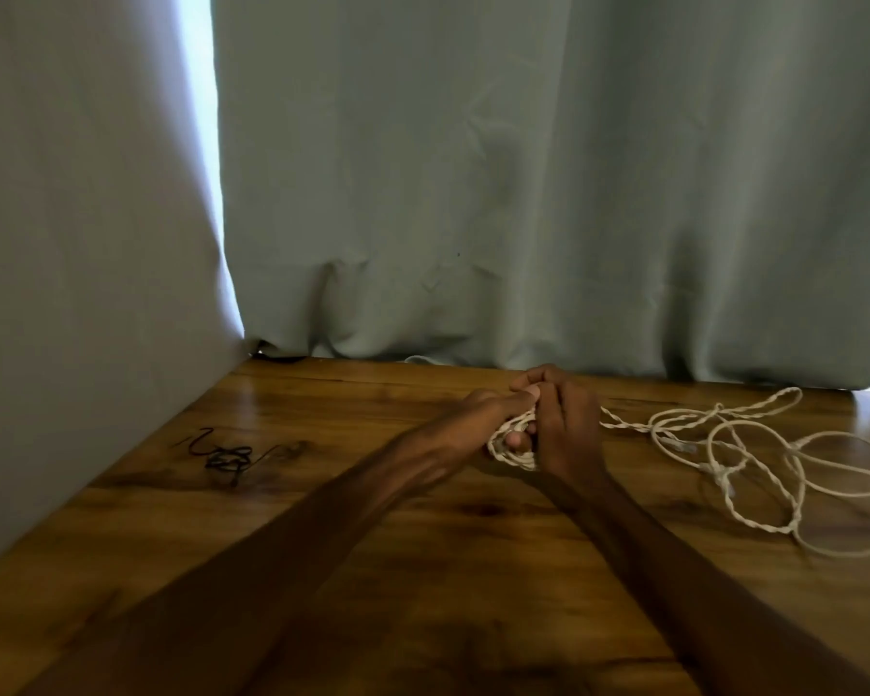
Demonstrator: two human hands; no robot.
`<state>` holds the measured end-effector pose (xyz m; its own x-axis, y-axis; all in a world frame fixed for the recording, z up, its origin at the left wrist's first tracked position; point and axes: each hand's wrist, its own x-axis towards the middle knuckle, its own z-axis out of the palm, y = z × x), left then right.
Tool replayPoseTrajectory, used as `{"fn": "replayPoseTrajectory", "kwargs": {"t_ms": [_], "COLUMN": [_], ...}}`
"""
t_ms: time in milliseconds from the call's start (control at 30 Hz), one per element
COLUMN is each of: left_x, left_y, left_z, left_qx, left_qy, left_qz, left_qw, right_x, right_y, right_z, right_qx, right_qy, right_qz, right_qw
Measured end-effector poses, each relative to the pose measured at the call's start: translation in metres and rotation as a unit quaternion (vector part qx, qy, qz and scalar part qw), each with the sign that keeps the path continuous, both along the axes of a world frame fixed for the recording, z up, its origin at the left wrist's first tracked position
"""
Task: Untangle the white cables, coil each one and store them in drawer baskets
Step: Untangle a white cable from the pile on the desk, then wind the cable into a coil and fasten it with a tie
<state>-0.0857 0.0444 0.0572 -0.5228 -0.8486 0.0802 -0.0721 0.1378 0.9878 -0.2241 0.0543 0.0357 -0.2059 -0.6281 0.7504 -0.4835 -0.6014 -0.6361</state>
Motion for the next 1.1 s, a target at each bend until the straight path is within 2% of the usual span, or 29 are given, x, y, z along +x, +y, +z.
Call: {"fn": "replayPoseTrajectory", "kwargs": {"t_ms": [167,267,333,467,633,833,900,1100], "left_x": [0.028,0.061,0.090,0.156,0.228,0.261,0.256,0.247], "left_y": [0.014,0.005,-0.004,-0.026,-0.045,-0.056,-0.055,-0.055], "left_z": [-0.003,-0.003,0.002,0.015,0.029,0.011,0.010,0.004], "left_qx": [-0.068,-0.070,-0.063,-0.078,-0.070,-0.071,-0.075,-0.072], "left_qy": [-0.024,0.054,0.096,0.067,0.129,0.137,0.133,0.112], "left_qz": [0.072,0.162,0.222,0.313,0.383,0.420,0.421,0.415], "left_qw": [0.995,0.983,0.968,0.944,0.912,0.894,0.894,0.900], "right_x": [0.027,0.052,0.066,0.088,0.133,0.209,0.216,0.193], "right_y": [0.007,0.012,0.013,0.011,-0.005,-0.016,-0.019,-0.018], "right_z": [-0.006,-0.006,-0.008,-0.015,-0.023,-0.025,-0.024,-0.016], "right_qx": [0.118,0.206,0.236,0.192,0.198,0.133,0.114,0.101], "right_qy": [-0.052,-0.068,-0.037,0.126,0.233,0.367,0.389,0.379], "right_qz": [0.130,0.197,0.198,0.150,0.139,0.187,0.195,0.226], "right_qw": [0.983,0.956,0.951,0.962,0.942,0.902,0.893,0.892]}}
